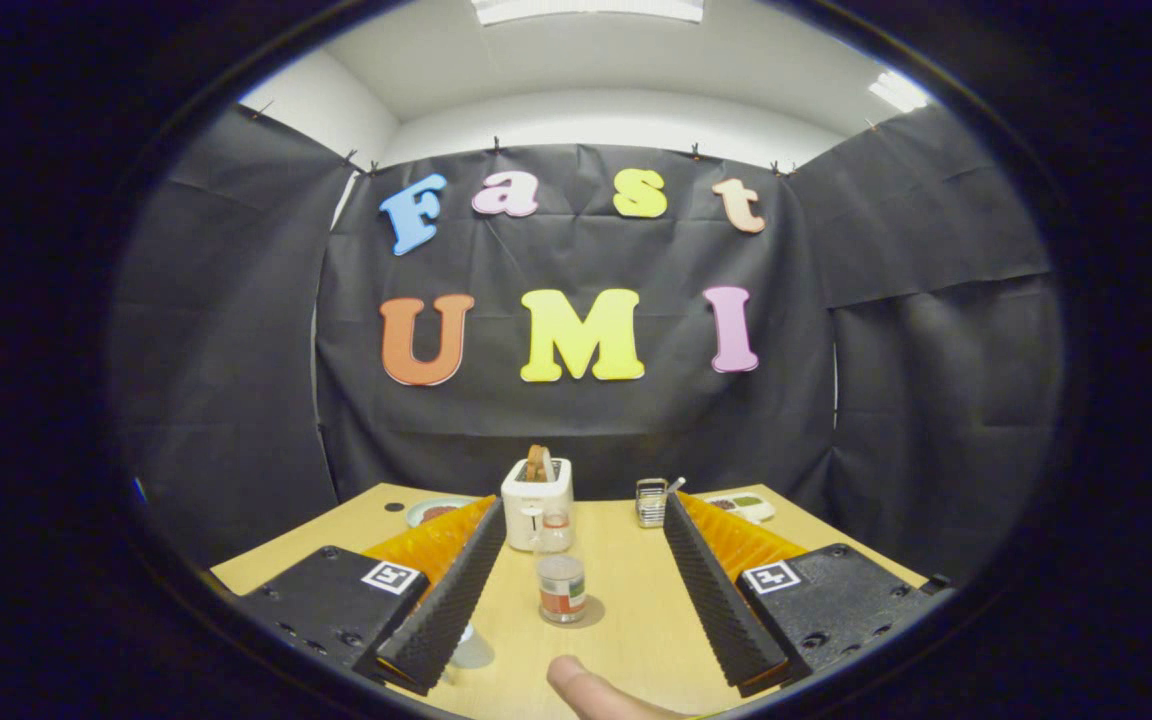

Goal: Take the bottle from table, then pour the juice into the cup, finally place the bottle on the coaster

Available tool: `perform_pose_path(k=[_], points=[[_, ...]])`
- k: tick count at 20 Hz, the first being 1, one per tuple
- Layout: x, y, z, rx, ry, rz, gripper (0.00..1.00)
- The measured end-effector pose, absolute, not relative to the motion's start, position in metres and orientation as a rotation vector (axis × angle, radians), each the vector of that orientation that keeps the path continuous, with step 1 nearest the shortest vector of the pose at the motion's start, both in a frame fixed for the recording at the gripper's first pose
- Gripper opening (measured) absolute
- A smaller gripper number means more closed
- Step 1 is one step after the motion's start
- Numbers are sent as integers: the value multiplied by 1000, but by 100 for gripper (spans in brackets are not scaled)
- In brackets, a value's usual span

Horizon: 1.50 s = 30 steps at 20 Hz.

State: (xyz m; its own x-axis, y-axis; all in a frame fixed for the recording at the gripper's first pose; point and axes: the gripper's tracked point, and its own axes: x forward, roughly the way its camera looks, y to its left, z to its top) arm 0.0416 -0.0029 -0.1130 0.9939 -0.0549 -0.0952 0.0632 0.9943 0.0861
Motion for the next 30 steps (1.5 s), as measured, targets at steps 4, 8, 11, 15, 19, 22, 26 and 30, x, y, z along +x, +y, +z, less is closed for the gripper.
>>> perform_pose_path(k=[4, 8, 11, 15, 19, 22, 26, 30], points=[[26, -3, -95, 52, 92, -34, 100], [8, -27, -67, 114, 68, -60, 100], [4, -43, -60, 132, 110, -81, 100], [0, -47, -49, 137, 164, -69, 100], [-9, -53, -29, 98, 157, -87, 100], [-20, -46, -7, 86, 114, -70, 100], [-34, -42, 13, 62, 54, -64, 100], [-43, -43, 12, 20, 40, -74, 100]])
